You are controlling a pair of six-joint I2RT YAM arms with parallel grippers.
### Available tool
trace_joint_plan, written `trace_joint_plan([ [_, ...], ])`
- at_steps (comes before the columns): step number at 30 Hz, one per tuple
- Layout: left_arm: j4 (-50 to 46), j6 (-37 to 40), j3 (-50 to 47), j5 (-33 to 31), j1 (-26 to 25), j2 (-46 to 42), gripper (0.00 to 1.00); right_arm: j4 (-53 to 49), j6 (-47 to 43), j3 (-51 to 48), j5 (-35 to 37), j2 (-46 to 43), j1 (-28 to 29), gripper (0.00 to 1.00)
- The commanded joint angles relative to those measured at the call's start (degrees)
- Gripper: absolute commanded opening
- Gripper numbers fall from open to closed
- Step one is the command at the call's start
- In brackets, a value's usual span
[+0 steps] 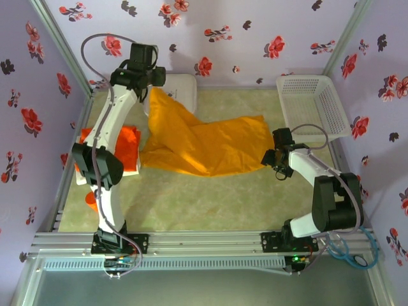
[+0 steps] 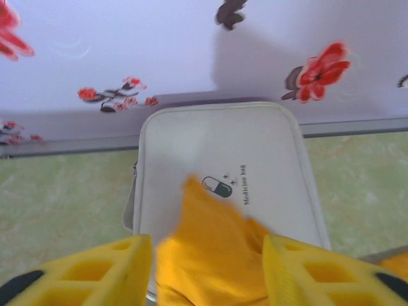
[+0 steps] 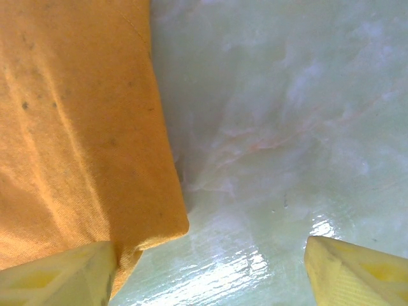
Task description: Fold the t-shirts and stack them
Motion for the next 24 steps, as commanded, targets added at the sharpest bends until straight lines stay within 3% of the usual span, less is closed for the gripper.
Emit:
trace_joint_plan([
  [1, -6.90, -3.36, -0.07, -0.63, 1.44, 2.05, 0.55, -1.06, 0.90, 1.12, -1.22, -0.37, -0.29, 0.78],
  [7, 0.40, -8.26, -24.81, 2.99, 0.59, -10.38, 0.58, 5.08, 2.75, -1.03, -6.81, 0.45, -0.28, 0.75],
  [12, 4.01, -12.89, -44.65, 4.36, -1.43, -21.40, 0.59, 8.31, 4.66, -0.26, -9.60, 5.74, -0.28, 0.63],
  [15, 4.70, -15.13, -54.14, 4.17, -3.76, -26.41, 0.58, 10.31, 5.56, -0.34, -10.45, 6.91, -0.28, 0.46],
  [18, 5.78, -18.04, -62.01, 4.00, -5.75, -30.11, 0.58, 9.12, 5.04, -0.47, -9.11, 6.67, -0.28, 0.15],
  [20, 5.81, -19.27, -65.51, 3.97, -6.85, -31.66, 0.58, 6.47, 4.05, -0.60, -7.55, 5.61, -0.28, 0.00],
  [22, 5.11, -19.89, -67.84, 4.00, -7.52, -32.98, 0.58, 3.16, 3.76, -0.73, -6.37, 3.65, -0.48, 0.00],
  [24, 3.14, -19.91, -68.90, 4.61, -7.68, -34.34, 0.59, 1.37, 4.00, -0.87, -12.26, 1.32, -2.44, 0.00],
])
